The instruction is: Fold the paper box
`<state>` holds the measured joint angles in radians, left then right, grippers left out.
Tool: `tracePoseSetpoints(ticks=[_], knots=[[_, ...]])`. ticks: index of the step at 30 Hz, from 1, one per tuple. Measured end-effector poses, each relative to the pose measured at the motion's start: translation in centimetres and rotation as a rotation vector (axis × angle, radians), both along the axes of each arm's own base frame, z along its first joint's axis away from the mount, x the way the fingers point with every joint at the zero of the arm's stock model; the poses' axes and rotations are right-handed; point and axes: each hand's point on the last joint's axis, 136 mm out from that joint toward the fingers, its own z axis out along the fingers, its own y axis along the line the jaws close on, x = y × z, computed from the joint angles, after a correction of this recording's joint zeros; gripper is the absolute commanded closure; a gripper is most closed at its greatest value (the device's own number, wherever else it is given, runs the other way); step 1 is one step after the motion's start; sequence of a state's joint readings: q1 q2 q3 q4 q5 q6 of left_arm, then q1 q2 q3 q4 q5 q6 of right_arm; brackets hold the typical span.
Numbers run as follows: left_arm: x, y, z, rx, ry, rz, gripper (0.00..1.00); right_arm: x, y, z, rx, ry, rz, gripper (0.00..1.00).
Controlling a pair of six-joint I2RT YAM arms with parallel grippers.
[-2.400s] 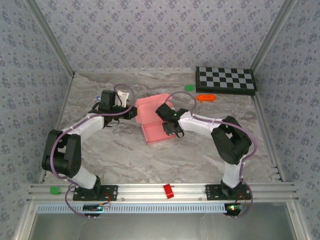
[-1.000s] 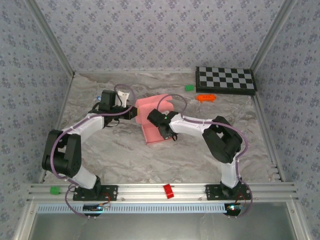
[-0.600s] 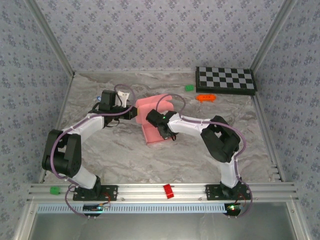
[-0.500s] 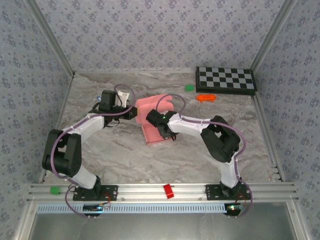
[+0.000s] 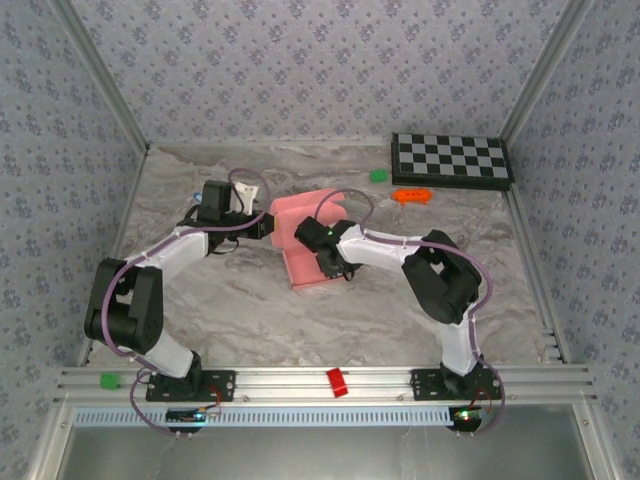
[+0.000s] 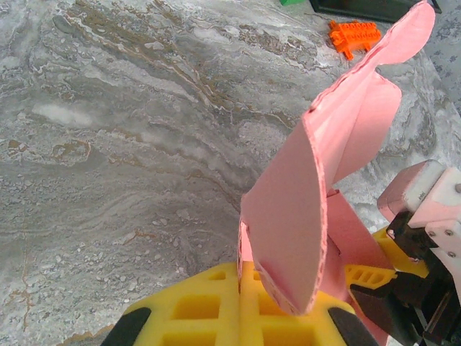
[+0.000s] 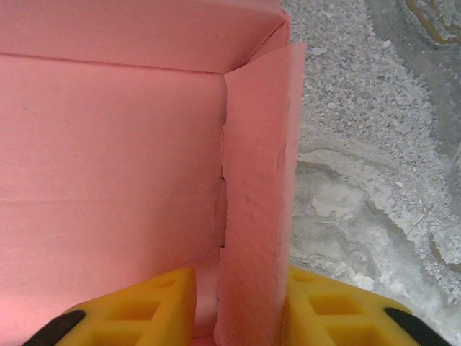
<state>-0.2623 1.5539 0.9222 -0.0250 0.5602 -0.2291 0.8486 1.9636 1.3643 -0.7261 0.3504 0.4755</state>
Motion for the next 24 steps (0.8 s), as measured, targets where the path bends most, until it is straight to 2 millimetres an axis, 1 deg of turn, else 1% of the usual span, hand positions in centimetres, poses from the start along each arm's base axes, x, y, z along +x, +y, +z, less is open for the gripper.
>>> tracePoseSetpoints(ticks=[4,8,11,13,16,20,24], knots=[[0.0,0.0,0.0,-0.001,-0.003,0.000,1.00,0.1,-0.1,0.2,0.011,-0.003,-0.011,0.55],[0.1,0.0,0.0,-0.001,-0.003,0.000,0.94,0.3,-0.1,0.9,0.023,-0.014,-0.016,0.50],[0.2,0.0,-0.1,-0.001,-0.005,0.000,0.87,0.6,-0.2,1.5,0.037,-0.026,-0.022,0.47],[0.2,-0.1,0.0,-0.003,-0.008,0.001,0.79,0.8,-0.1,1.9,0.050,-0.038,-0.025,0.46],[0.3,-0.1,0.1,-0.003,-0.013,0.000,0.70,1.1,0.0,2.4,0.067,-0.053,-0.030,0.45],[0.3,-0.1,0.1,-0.001,-0.018,-0.002,0.62,1.4,-0.1,3.1,0.088,-0.070,-0.035,0.44],[0.4,0.0,0.1,0.011,-0.027,-0.001,0.47,1.3,-0.3,3.9,0.106,-0.086,-0.039,0.43]])
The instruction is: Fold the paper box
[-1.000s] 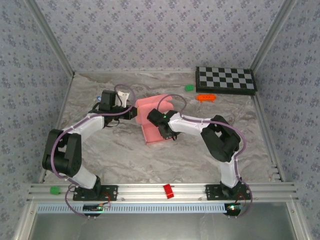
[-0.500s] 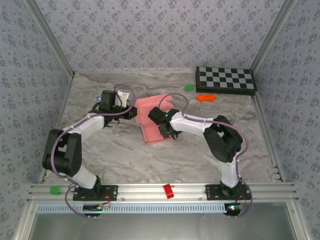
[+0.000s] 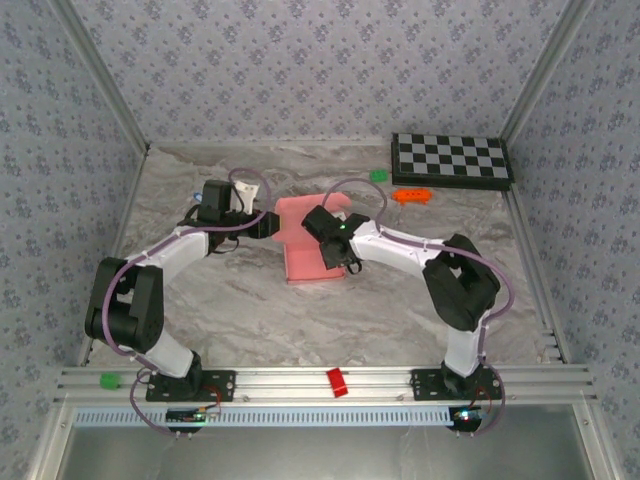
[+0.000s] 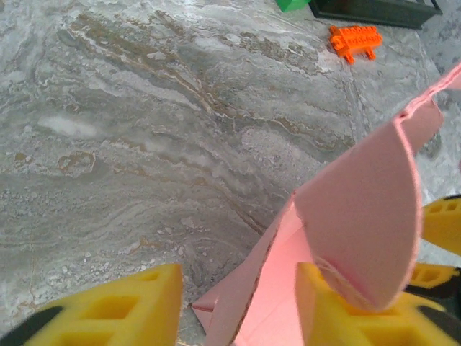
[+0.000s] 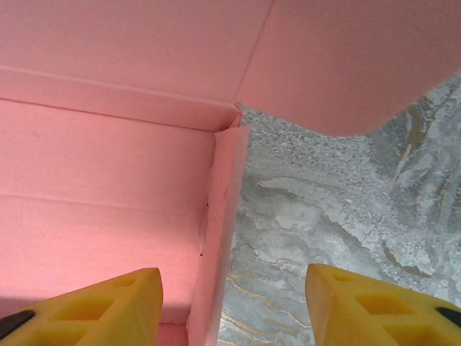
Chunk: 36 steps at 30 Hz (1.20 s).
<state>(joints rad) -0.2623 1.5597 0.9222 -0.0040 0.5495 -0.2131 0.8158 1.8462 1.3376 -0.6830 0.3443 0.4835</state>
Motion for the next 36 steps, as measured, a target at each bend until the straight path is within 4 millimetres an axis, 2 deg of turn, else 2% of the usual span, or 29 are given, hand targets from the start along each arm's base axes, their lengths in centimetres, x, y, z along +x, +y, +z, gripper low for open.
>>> tracePoseSetpoints(ticks=[2,8,15,19,22,31,36], knots=[[0.1,0.1,0.0,0.007,-0.006,0.001,0.41,0.1,-0.1,0.4,0.011,-0.011,-0.002,0.43],[-0.3,0.4,0.4,0.036,-0.014,-0.006,0.39,0.3,-0.8,1.3,0.037,-0.047,-0.018,0.43],[-1.0,1.8,4.5,0.061,-0.118,0.002,0.37,0.6,-1.8,3.2,0.091,-0.125,-0.038,0.43],[-0.4,4.7,6.4,0.094,-0.167,0.104,0.36,0.7,-3.1,4.6,0.106,-0.179,-0.063,0.43],[0.5,7.8,6.7,0.148,-0.176,0.225,0.36,1.0,-4.6,5.0,0.104,-0.203,-0.096,0.44],[2.3,17.2,5.4,0.257,-0.038,0.602,0.39,1.2,-9.2,5.1,0.093,-0.224,-0.195,0.43],[4.7,20.5,4.7,0.304,0.059,0.699,0.43,0.8,-10.4,4.7,0.089,-0.217,-0.215,0.44]])
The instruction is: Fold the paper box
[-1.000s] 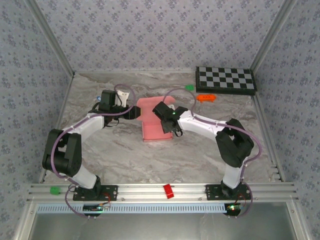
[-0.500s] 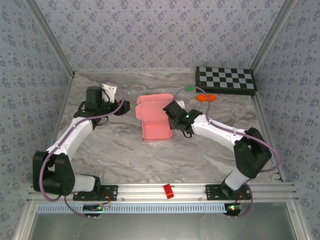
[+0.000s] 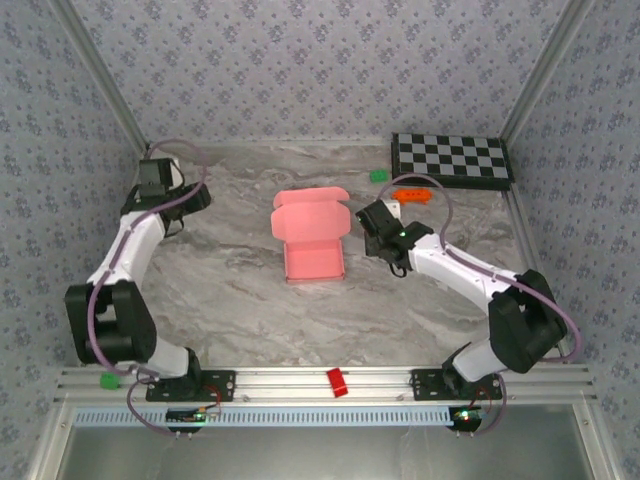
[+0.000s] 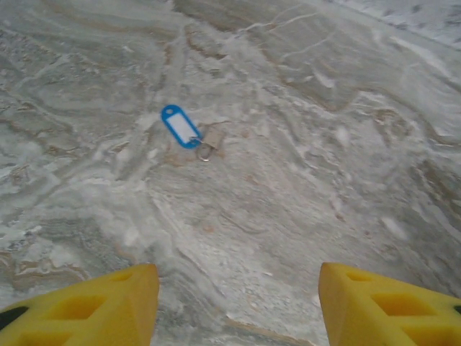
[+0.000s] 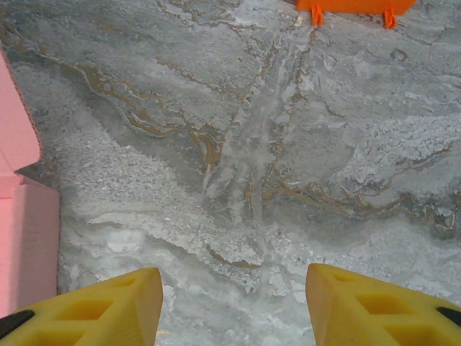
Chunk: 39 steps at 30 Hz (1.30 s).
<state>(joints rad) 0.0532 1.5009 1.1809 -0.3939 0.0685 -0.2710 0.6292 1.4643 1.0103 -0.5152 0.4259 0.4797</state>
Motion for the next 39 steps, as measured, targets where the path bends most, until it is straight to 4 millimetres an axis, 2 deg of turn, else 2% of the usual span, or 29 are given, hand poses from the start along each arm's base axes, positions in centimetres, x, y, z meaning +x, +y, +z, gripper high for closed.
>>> tracePoseSetpoints(ticks=[4,7,14,19,23,31,39], knots=[[2.1,1.0,-2.0,0.011,0.095,0.020,0.46,-0.5,-0.4,-0.5,0.003,0.015,-0.003,0.44],[3.2,1.5,-4.2,0.018,0.175,0.033,0.52,-0.7,-0.5,-0.9,0.008,0.025,-0.002,0.44],[5.0,2.2,-7.8,-0.023,0.300,0.125,0.51,-0.9,-0.4,-1.3,0.017,0.033,0.002,0.43],[6.4,2.6,-8.8,-0.064,0.347,0.218,0.59,-0.9,-0.4,-1.4,0.027,0.037,-0.001,0.43],[7.9,3.1,-9.4,-0.088,0.375,0.301,0.61,-0.9,-0.5,-1.6,0.031,0.039,-0.003,0.43],[7.7,3.9,-10.8,-0.129,0.458,0.470,0.64,-0.8,-0.3,-1.7,0.046,0.036,-0.001,0.43],[8.6,3.8,-9.8,-0.174,0.449,0.527,0.63,-0.7,0.1,-1.9,0.065,0.038,0.006,0.43]])
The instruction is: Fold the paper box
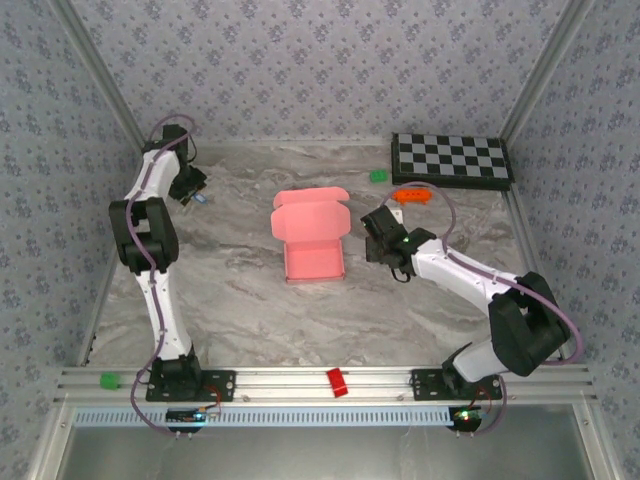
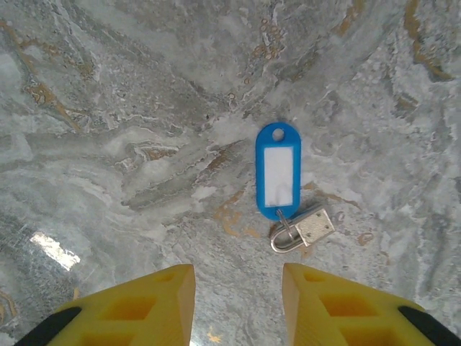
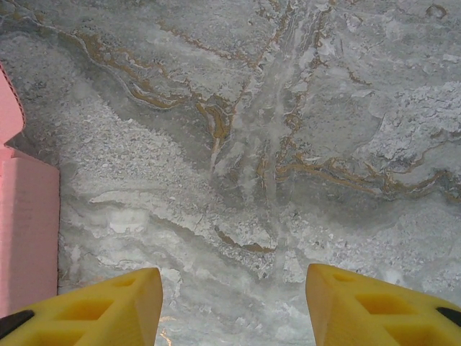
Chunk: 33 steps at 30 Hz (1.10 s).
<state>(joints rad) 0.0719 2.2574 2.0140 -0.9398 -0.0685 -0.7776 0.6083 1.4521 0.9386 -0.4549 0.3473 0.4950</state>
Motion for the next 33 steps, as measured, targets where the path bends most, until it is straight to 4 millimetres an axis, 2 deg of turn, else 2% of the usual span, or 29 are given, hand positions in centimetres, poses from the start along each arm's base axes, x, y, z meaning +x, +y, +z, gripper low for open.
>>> tracePoseSetpoints(ticks=[5,14,27,29,33], knots=[[1.2,-0.2,0.2,-0.017,-0.022,0.010,0.63,0.0,0.2,-0.5,0.002,0.014,0.001,0.44],[2.4,-1.2,-2.4,-0.084,0.013,0.005,0.64,0.1,0.5,-0.5,0.019,0.013,0.005,0.43],[2.0,-1.7,-3.1,-0.117,0.042,0.016,0.68,-0.4,0.3,-1.3,0.015,0.030,0.003,0.44],[2.0,-1.7,-3.5,-0.121,0.049,0.018,0.73,-0.5,0.3,-1.4,0.015,0.031,0.004,0.44],[1.7,-1.8,-4.8,-0.129,0.075,0.024,0.75,-0.4,0.4,-1.4,0.018,0.032,0.006,0.43]])
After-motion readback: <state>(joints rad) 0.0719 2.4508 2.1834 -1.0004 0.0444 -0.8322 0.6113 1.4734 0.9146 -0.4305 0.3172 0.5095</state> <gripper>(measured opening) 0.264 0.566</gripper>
